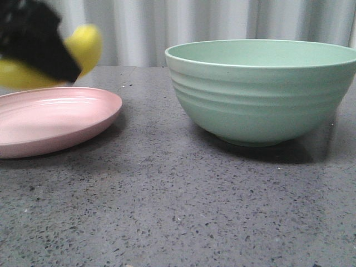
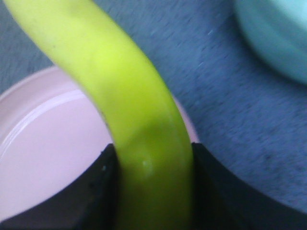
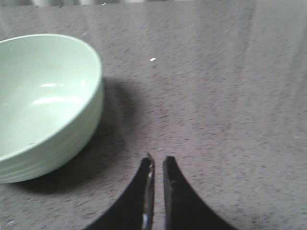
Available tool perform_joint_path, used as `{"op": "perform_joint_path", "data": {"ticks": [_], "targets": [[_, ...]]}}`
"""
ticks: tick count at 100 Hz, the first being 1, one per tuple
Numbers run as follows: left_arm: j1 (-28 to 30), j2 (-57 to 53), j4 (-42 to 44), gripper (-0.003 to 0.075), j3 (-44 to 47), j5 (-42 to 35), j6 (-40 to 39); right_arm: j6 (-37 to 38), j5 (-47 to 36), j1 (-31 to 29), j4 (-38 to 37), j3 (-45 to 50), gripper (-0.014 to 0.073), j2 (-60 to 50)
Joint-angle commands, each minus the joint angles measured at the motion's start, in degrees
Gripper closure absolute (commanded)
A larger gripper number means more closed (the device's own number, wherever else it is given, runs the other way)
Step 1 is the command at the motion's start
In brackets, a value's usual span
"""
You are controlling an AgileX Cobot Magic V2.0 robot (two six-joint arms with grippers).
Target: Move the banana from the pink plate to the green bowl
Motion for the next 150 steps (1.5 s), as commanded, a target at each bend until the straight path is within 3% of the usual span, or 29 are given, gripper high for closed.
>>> {"op": "perform_joint_path", "data": {"ticks": [1,13,20,32,54,79,94,119,131,140,150], "targets": [[-3.91,-3.8,-0.68,0.0741,-3.74,-2.94,-0.09,-0.09,0.03,1.77,3.45,-5.97,0.0481,4.74],[-9.48,-6.2,-0.68,0.0741,-5.09,-2.77,-0.09,-0.09,1.45,5.2,9.72,-10.96,0.0149,10.67],[-12.53,-6.7,-0.68,0.0741,-5.09,-2.88,-0.09,-0.09,1.45,7.47,13.6,-13.67,0.0046,13.77],[-17.65,-6.45,-0.9,0.0741,-5.09,-3.0,-0.09,-0.09,1.34,12.16,20.68,-18.28,0.0032,19.03],[-24.75,-5.43,-1.01,0.0741,-5.09,-5.29,-0.19,-0.09,-3.64,20.86,26.3,-23.12,0.0032,27.66],[-27.81,-3.56,-1.01,0.0741,-5.09,-5.37,-0.19,-0.09,-10.12,28.06,29.88,-24.05,0.0034,36.21],[-27.81,-3.67,-1.01,0.0741,-5.09,-5.9,-0.19,-0.09,-9.25,28.64,29.89,-24.05,0.0142,38.93],[-27.81,-3.67,-0.72,0.0722,-5.09,-6.02,-0.19,-0.09,-9.03,28.64,29.89,-24.05,0.0544,39.2],[-27.81,-3.67,-0.17,0.0551,-5.09,-6.02,-0.19,-0.09,-8.89,28.64,29.89,-24.05,0.0666,39.2],[-27.69,-3.9,0.98,0.036,-5.09,-6.02,-0.19,-0.86,-9.05,28.64,29.76,-24.05,0.0665,39.2],[-26.95,-5.38,1.57,0.0274,-5.19,-6.02,-0.19,-3.87,-11.58,28.52,29.37,-24.12,0.0665,38.96]]}}
